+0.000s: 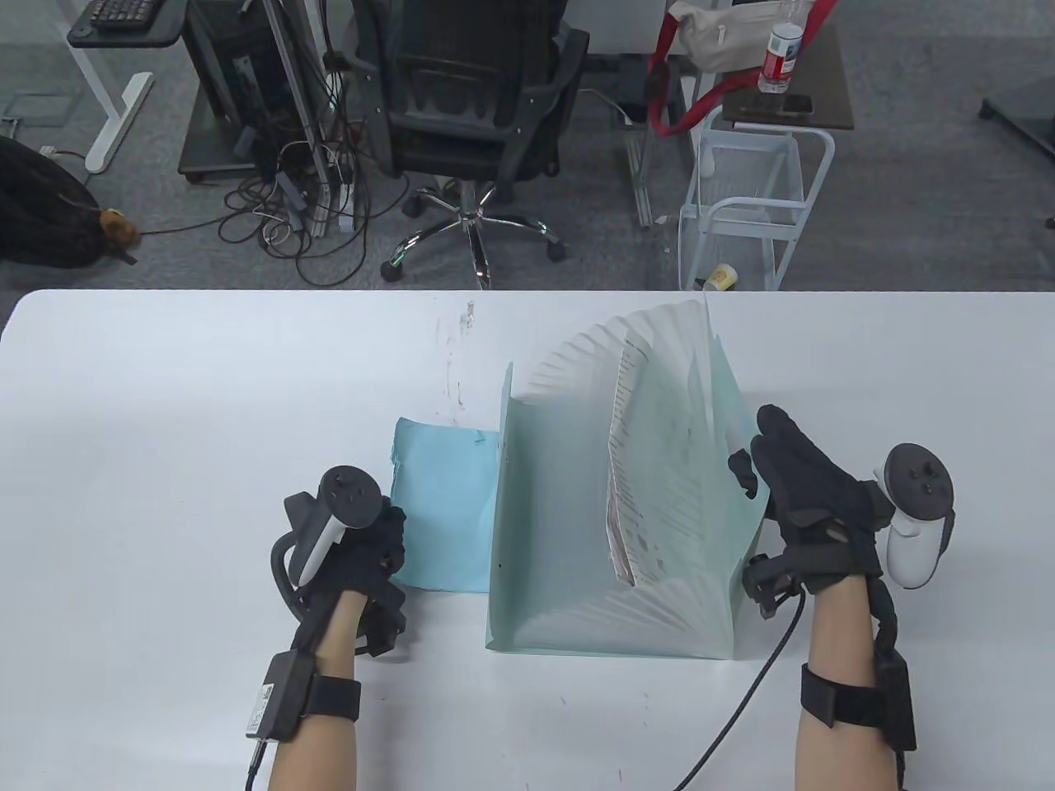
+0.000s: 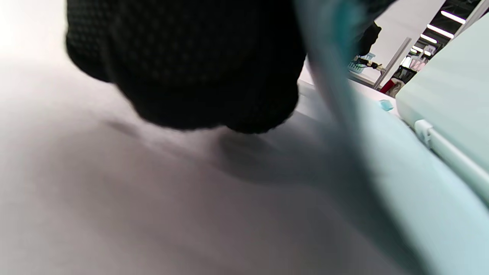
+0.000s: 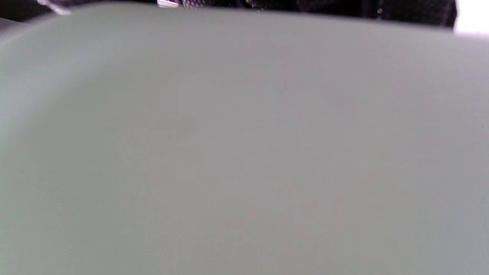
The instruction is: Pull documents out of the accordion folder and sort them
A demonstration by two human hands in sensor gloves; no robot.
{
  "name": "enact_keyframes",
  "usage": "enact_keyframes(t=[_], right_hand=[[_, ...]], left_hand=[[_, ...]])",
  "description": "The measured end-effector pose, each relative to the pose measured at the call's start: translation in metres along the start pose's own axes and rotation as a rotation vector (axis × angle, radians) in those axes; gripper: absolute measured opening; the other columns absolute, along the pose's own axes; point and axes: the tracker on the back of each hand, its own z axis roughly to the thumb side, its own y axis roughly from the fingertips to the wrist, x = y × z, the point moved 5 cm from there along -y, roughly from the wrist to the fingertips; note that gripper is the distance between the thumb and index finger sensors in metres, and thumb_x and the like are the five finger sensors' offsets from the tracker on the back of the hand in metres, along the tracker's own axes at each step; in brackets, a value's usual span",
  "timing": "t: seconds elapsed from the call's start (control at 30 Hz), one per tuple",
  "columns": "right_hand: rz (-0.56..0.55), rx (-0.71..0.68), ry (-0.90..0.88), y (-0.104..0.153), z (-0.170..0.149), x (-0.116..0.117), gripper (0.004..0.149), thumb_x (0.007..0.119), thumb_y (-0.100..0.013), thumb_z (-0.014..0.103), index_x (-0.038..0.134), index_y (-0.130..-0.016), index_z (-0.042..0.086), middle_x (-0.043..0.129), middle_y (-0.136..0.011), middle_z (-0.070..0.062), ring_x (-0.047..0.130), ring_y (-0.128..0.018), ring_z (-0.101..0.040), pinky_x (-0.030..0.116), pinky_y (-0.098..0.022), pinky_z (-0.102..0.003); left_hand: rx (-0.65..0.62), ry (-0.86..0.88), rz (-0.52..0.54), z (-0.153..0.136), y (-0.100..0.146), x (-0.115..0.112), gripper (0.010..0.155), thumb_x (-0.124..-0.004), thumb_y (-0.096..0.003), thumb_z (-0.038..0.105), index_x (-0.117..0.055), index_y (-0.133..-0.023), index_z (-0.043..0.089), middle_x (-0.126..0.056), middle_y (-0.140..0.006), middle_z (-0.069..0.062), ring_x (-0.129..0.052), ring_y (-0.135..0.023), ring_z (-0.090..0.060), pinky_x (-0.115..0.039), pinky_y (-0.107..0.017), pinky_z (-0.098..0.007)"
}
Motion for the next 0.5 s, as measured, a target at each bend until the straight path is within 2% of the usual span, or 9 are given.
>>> enact_keyframes(t=[0.07, 0.1, 0.13, 0.17, 0.2, 0.23, 0.33, 0.4, 0.5], right_hand=[[0.001, 0.000, 0.002, 0.000, 0.000, 0.000, 0.069, 0.072, -0.049, 0.049, 0.051, -0.103, 0.012, 0.076, -0.082, -0.023, 0.081, -0.073, -0.055, 0.076, -0.044, -0.062], [0.001, 0.000, 0.002, 0.000, 0.000, 0.000, 0.069, 0.072, -0.049, 0.049, 0.051, -0.103, 0.012, 0.076, -0.082, -0.023, 0.081, -0.073, -0.055, 0.076, -0.044, -0.062], [0.003, -0.001, 0.004, 0.000, 0.000, 0.001, 0.069, 0.072, -0.049, 0.049, 0.051, -0.103, 0.012, 0.076, -0.082, -0.023, 0.081, -0.073, -0.055, 0.076, -0.044, -0.062], [0.003, -0.001, 0.005, 0.000, 0.000, 0.001, 0.069, 0.072, -0.049, 0.049, 0.051, -0.103, 0.012, 0.076, -0.082, -0.023, 0.081, -0.073, -0.055, 0.076, -0.044, -0.062], [0.004, -0.002, 0.007, 0.000, 0.000, 0.001, 0.069, 0.072, -0.049, 0.049, 0.051, -0.103, 0.012, 0.076, -0.082, -0.023, 0.081, -0.073, -0.055, 0.076, -0.044, -0.062], [0.004, -0.002, 0.008, -0.001, 0.000, 0.002, 0.069, 0.072, -0.049, 0.049, 0.051, -0.103, 0.012, 0.076, -0.082, -0.023, 0.081, -0.073, -0.055, 0.076, -0.044, -0.062], [0.010, -0.003, 0.011, -0.001, 0.000, 0.003, 0.069, 0.072, -0.049, 0.049, 0.051, -0.103, 0.012, 0.076, -0.082, -0.023, 0.081, -0.074, -0.054, 0.076, -0.044, -0.062], [0.015, -0.005, 0.015, -0.001, 0.000, 0.004, 0.069, 0.072, -0.049, 0.050, 0.051, -0.103, 0.012, 0.076, -0.082, -0.023, 0.081, -0.074, -0.055, 0.076, -0.044, -0.061], [0.018, -0.006, 0.023, -0.002, 0.000, 0.006, 0.069, 0.071, -0.049, 0.050, 0.051, -0.103, 0.012, 0.076, -0.083, -0.023, 0.081, -0.074, -0.054, 0.076, -0.044, -0.061]], left_hand=[[0.029, -0.158, 0.056, 0.003, 0.004, 0.005, 0.053, -0.068, -0.0520, 0.052, -0.085, -0.092, 0.021, -0.104, -0.063, -0.005, -0.104, -0.027, -0.018, -0.084, -0.048, -0.047], [0.043, -0.209, 0.064, 0.004, 0.005, 0.006, 0.057, -0.068, -0.0507, 0.056, -0.083, -0.094, 0.022, -0.102, -0.069, -0.005, -0.104, -0.036, -0.019, -0.082, -0.053, -0.048], [0.073, -0.246, 0.047, 0.004, 0.006, 0.007, 0.062, -0.068, -0.0494, 0.058, -0.077, -0.099, 0.023, -0.096, -0.081, -0.007, -0.101, -0.057, -0.025, -0.075, -0.061, -0.053], [0.084, -0.245, 0.017, 0.003, 0.007, 0.006, 0.067, -0.068, -0.0493, 0.059, -0.067, -0.105, 0.023, -0.081, -0.099, -0.011, -0.088, -0.086, -0.034, -0.063, -0.071, -0.056], [0.086, -0.209, -0.022, 0.003, 0.008, 0.007, 0.071, -0.066, -0.0501, 0.059, -0.055, -0.110, 0.024, -0.057, -0.113, -0.011, -0.063, -0.105, -0.037, -0.048, -0.077, -0.058], [0.080, -0.146, -0.007, 0.004, 0.011, 0.014, 0.073, -0.066, -0.0509, 0.059, -0.047, -0.112, 0.023, -0.042, -0.117, -0.013, -0.045, -0.109, -0.038, -0.039, -0.079, -0.058], [0.006, 0.066, 0.044, 0.016, 0.025, 0.040, 0.078, -0.066, -0.0518, 0.058, -0.035, -0.114, 0.021, -0.025, -0.117, -0.014, -0.027, -0.108, -0.041, -0.028, -0.077, -0.059], [-0.086, 0.202, 0.092, 0.034, 0.043, 0.066, 0.079, -0.066, -0.0520, 0.060, -0.036, -0.113, 0.020, -0.023, -0.116, -0.015, -0.028, -0.107, -0.042, -0.028, -0.076, -0.058], [-0.266, 0.299, 0.168, 0.068, 0.071, 0.101, 0.069, -0.068, -0.0524, 0.060, -0.050, -0.108, 0.024, -0.034, -0.114, -0.013, -0.039, -0.103, -0.039, -0.034, -0.076, -0.056]])
